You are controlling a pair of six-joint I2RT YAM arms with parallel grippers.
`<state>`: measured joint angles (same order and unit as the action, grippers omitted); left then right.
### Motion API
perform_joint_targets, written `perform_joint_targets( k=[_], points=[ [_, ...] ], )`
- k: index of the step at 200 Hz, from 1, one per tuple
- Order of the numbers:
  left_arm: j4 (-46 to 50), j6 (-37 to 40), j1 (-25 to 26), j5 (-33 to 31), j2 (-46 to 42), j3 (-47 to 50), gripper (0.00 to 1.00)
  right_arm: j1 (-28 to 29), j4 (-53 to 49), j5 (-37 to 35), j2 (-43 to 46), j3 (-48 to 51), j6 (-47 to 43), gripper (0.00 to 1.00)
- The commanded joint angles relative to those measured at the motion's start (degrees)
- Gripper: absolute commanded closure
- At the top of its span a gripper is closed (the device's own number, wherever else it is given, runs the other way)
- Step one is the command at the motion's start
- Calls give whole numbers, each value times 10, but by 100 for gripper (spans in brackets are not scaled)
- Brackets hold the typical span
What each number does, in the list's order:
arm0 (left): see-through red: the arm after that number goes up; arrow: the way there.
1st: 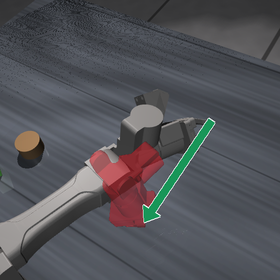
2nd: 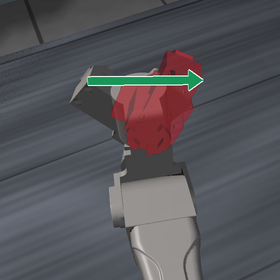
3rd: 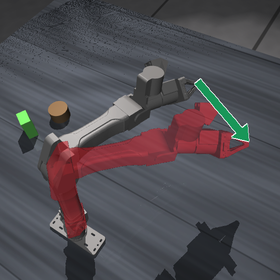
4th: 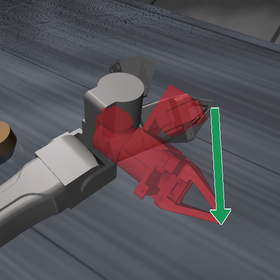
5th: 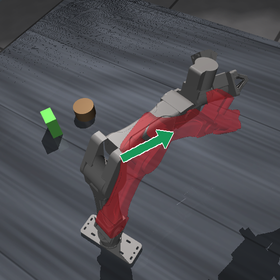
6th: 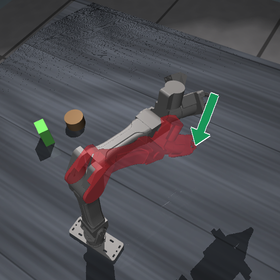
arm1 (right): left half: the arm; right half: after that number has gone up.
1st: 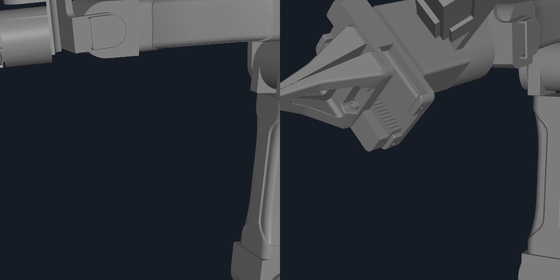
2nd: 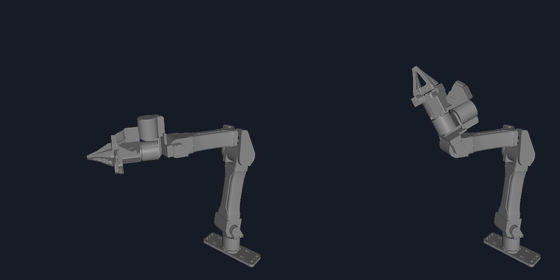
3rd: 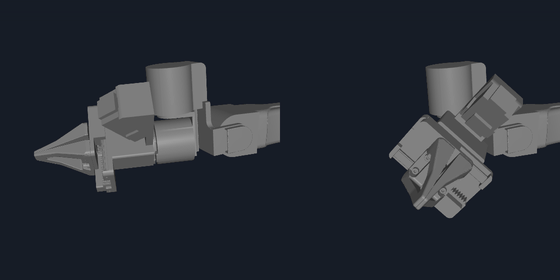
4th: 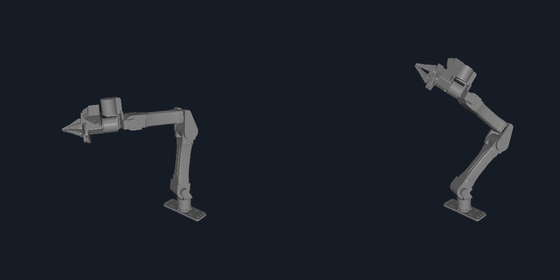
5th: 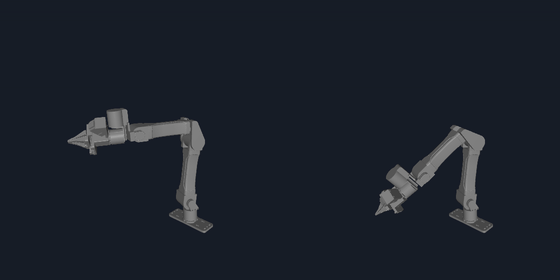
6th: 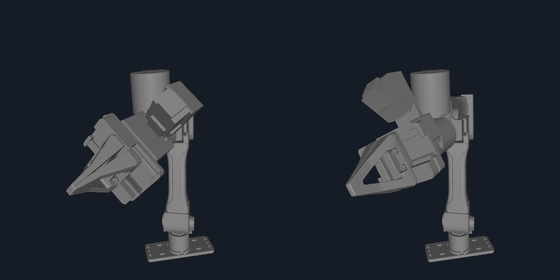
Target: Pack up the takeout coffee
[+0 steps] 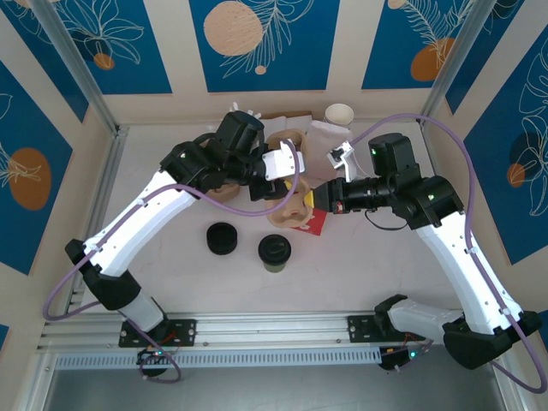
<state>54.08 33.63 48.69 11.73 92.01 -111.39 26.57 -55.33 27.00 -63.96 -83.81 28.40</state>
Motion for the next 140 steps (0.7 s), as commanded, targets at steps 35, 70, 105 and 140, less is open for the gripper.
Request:
perform_joint_targets(
  k=[35,70,105,140],
  points=[
    [-6,12,7,2,0,-18,55,0,-12,12,9,5,-10,100],
    [-9,12,7,8,-1,-17,54,-3,-15,11,9,6,-12,100],
    [-5,16,7,10,4,-18,58,-5,-16,12,9,5,-14,100],
    [-8,16,8,10,7,-18,63,-9,-19,11,9,4,-17,100]
  ],
)
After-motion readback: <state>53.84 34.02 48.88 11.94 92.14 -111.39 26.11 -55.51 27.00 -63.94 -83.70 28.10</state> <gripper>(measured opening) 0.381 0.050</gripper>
